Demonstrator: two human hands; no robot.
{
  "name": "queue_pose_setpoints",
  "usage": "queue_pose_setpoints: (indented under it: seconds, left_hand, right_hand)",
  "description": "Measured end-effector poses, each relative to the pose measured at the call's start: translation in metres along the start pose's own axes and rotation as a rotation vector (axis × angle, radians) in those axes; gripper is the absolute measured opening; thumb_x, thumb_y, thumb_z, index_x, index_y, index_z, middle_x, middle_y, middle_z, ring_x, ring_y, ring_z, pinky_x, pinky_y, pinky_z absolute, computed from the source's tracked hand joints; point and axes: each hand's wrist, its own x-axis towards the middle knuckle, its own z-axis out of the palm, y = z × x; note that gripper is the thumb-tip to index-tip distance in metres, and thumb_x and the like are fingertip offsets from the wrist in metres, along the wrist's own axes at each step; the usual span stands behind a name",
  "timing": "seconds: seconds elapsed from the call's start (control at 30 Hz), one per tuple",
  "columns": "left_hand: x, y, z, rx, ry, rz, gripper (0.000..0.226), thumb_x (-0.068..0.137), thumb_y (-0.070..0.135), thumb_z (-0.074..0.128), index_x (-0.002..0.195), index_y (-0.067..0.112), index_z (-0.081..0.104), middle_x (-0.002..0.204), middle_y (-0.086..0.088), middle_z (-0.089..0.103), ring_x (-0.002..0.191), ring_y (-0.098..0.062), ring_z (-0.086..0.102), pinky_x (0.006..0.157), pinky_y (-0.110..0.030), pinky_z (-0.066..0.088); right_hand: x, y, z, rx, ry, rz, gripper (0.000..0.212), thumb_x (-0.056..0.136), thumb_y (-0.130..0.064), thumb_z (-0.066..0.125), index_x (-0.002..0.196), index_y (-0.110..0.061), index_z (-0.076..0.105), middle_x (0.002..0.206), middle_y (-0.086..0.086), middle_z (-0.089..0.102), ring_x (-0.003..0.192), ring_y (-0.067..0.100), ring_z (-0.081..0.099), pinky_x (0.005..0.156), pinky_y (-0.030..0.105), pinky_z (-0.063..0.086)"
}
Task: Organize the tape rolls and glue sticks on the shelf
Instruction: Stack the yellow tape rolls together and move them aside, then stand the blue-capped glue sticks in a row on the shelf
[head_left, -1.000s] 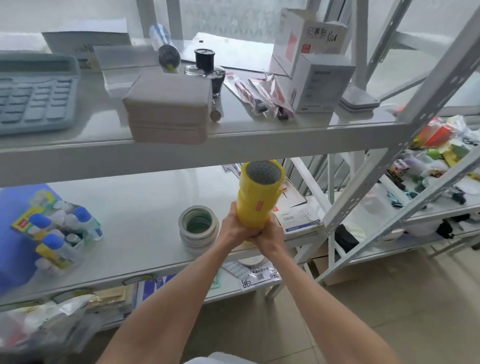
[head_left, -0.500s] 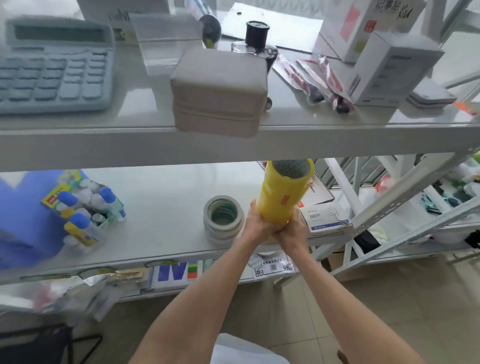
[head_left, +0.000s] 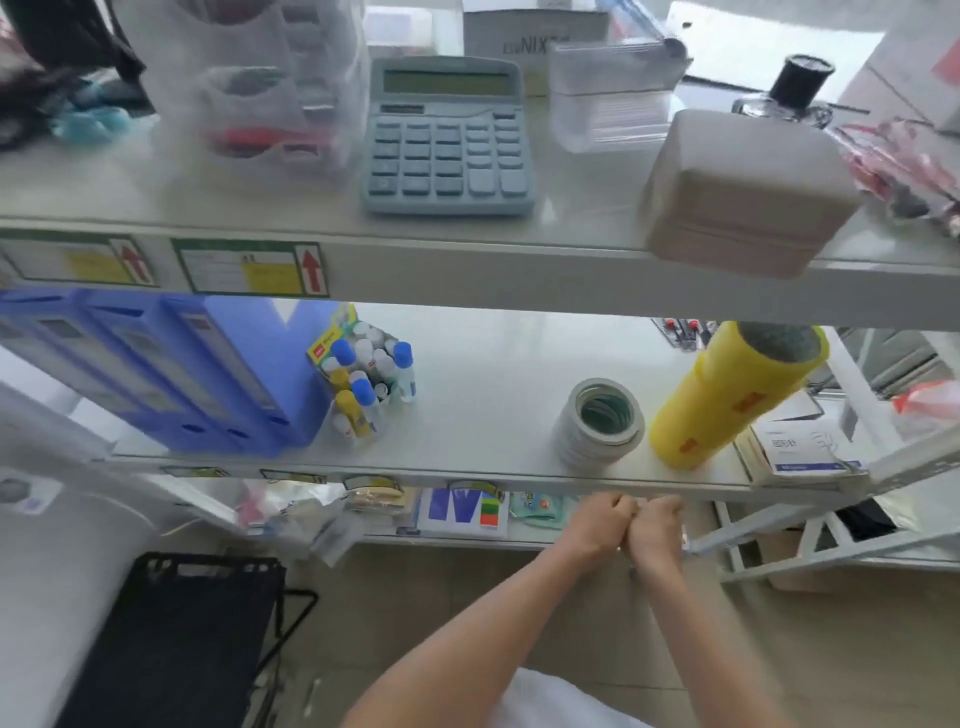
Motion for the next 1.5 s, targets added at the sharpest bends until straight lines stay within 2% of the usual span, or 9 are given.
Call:
queue_pose_setpoints:
  seconds: [0.1, 0.2, 0.43, 0.63, 0.8, 1.0, 1.13, 1.27, 1.5]
  left_hand:
    - [-0.02, -0.04, -0.041, 0.002, -0.016, -0.009, 0.04, 0.099, 0.033, 0.041, 0.113, 0.008, 0.068, 0.113, -0.013, 0.067, 0.103, -0.028, 0.061, 0.089, -0.039, 0.048]
    - [-0.044, -0.083, -0.086, -0.05, 0.03, -0.092, 0.034, 0.1, 0.032, 0.044, 0.122, 0.021, 0.067, 0.122, -0.009, 0.066, 0.105, -0.027, 0.068, 0.087, -0.041, 0.058]
    - [-0.099, -0.124, -0.214, -0.089, 0.65, -0.102, 0.011, 0.091, 0.019, 0.062, 0.082, 0.016, 0.067, 0.074, -0.001, 0.071, 0.062, -0.015, 0.069, 0.069, -0.042, 0.061]
    - [-0.106, -0.087, -0.279, -0.007, 0.945, 0.07, 0.03, 0.084, 0.031, 0.076, 0.104, 0.019, 0.058, 0.081, 0.005, 0.061, 0.07, -0.006, 0.059, 0.058, -0.014, 0.043]
    - [-0.083, -0.061, -0.301, 0.255, 0.913, 0.19, 0.048, 0.079, 0.036, 0.082, 0.119, 0.022, 0.059, 0.079, 0.003, 0.06, 0.068, -0.008, 0.057, 0.06, -0.013, 0.047]
    - [-0.063, -0.052, -0.299, 0.376, 0.87, 0.178, 0.034, 0.084, 0.028, 0.079, 0.111, 0.009, 0.068, 0.098, -0.004, 0.071, 0.081, -0.011, 0.061, 0.075, -0.023, 0.056]
    - [-0.06, -0.055, -0.291, 0.424, 0.865, 0.173, 0.029, 0.086, 0.031, 0.076, 0.104, 0.01, 0.068, 0.091, -0.003, 0.07, 0.076, -0.01, 0.06, 0.067, -0.015, 0.048]
    - [-0.056, -0.05, -0.284, 0.41, 0.842, 0.207, 0.031, 0.086, 0.03, 0.076, 0.109, 0.009, 0.068, 0.09, -0.003, 0.068, 0.077, -0.013, 0.064, 0.072, -0.025, 0.059]
    - [-0.026, -0.02, -0.261, 0.455, 0.654, 0.305, 0.032, 0.088, 0.032, 0.073, 0.11, 0.008, 0.07, 0.083, -0.003, 0.069, 0.07, -0.014, 0.066, 0.071, -0.029, 0.059]
  right_hand:
    - [-0.035, -0.008, 0.031, -0.147, -0.174, -0.015, 0.04, 0.098, -0.014, 0.055, 0.132, 0.005, 0.044, 0.132, 0.031, 0.06, 0.125, 0.044, 0.057, 0.097, 0.044, 0.045]
    - [-0.071, -0.028, 0.065, -0.262, -0.329, -0.176, 0.029, 0.087, -0.019, 0.066, 0.114, -0.007, 0.065, 0.115, 0.017, 0.071, 0.111, 0.033, 0.065, 0.087, 0.034, 0.05]
    - [-0.111, -0.116, 0.122, -0.151, -0.474, -0.523, 0.019, 0.088, -0.017, 0.072, 0.107, -0.013, 0.072, 0.096, 0.005, 0.076, 0.086, 0.017, 0.071, 0.083, 0.036, 0.061]
    - [-0.091, -0.2, 0.152, -0.042, -0.385, -0.732, 0.052, 0.081, -0.018, 0.082, 0.129, -0.016, 0.06, 0.101, 0.011, 0.069, 0.091, 0.022, 0.066, 0.08, 0.034, 0.053]
    - [-0.073, -0.232, 0.171, 0.027, -0.296, -0.786, 0.056, 0.081, -0.021, 0.083, 0.131, -0.014, 0.058, 0.103, 0.014, 0.065, 0.087, 0.018, 0.06, 0.079, 0.032, 0.051]
    - [-0.061, -0.238, 0.195, 0.025, -0.353, -0.808, 0.05, 0.083, -0.038, 0.08, 0.123, -0.012, 0.065, 0.1, 0.008, 0.065, 0.091, 0.025, 0.06, 0.076, 0.03, 0.044]
    - [-0.054, -0.23, 0.192, 0.056, -0.394, -0.805, 0.037, 0.085, -0.035, 0.079, 0.112, -0.011, 0.07, 0.076, 0.005, 0.062, 0.071, 0.02, 0.055, 0.068, 0.027, 0.039]
    - [-0.043, -0.206, 0.181, 0.037, -0.486, -0.846, 0.026, 0.089, -0.023, 0.078, 0.113, -0.016, 0.07, 0.077, 0.007, 0.067, 0.067, 0.018, 0.057, 0.07, 0.033, 0.048]
    - [-0.036, -0.157, 0.123, 0.138, 0.046, -0.833, 0.023, 0.093, -0.028, 0.073, 0.102, -0.009, 0.063, 0.072, -0.001, 0.056, 0.056, 0.008, 0.048, 0.062, 0.015, 0.043]
